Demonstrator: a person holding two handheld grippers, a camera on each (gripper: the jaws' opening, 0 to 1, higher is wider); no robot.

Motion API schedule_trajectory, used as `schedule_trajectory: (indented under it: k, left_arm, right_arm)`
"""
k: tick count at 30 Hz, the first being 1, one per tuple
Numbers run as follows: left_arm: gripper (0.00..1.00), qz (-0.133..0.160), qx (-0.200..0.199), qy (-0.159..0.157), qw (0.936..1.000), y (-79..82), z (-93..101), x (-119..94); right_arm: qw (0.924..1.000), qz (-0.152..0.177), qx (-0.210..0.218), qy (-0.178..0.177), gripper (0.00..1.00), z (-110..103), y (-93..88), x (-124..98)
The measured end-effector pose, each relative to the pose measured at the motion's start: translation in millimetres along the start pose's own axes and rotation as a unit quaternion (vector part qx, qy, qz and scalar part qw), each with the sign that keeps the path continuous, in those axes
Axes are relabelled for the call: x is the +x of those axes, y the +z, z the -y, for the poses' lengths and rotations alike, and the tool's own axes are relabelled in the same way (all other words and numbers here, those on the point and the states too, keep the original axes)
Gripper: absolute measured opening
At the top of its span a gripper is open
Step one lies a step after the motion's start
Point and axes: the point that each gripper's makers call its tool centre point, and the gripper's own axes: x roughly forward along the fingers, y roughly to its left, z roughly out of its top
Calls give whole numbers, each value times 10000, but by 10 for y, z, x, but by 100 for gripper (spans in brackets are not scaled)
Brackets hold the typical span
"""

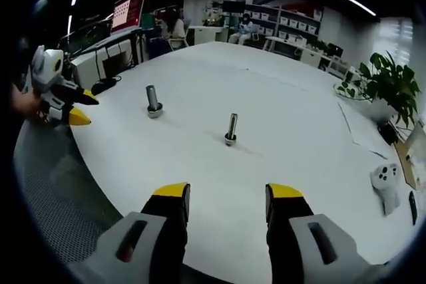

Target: Place the washer onto the threaded stud by aligning its center hole with the stud, sliding it down to the base, and recovering from edge contact or off-axis alignment until the washer reaches the visible bottom stop.

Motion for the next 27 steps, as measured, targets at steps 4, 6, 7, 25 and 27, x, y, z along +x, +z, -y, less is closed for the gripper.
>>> schedule_trajectory:
  k: [4,6,7,25,27]
  left_arm:
    - [40,-12,2,7,10000,-10,-8,4]
    - [40,-11,1,14,10000,-8,-14,1]
    - [40,-11,-4,8,10000,-8,-11,2]
    - [39,11,-21,63,10000,-7,-40,-4]
    - [39,28,-32,79,10000,-2,-46,-8]
  right_arm:
    - [10000,2,-16,-27,48,-1,12,-13]
    - [10000,12,-37,-36,48,-4,18,-12]
    - [10000,12,-48,-33,48,-5,17,-11]
    - [9998,-82,-192,-12,48,-31,-11,8]
    - [9998,-78,-202,-26,48,-27,-9,7]
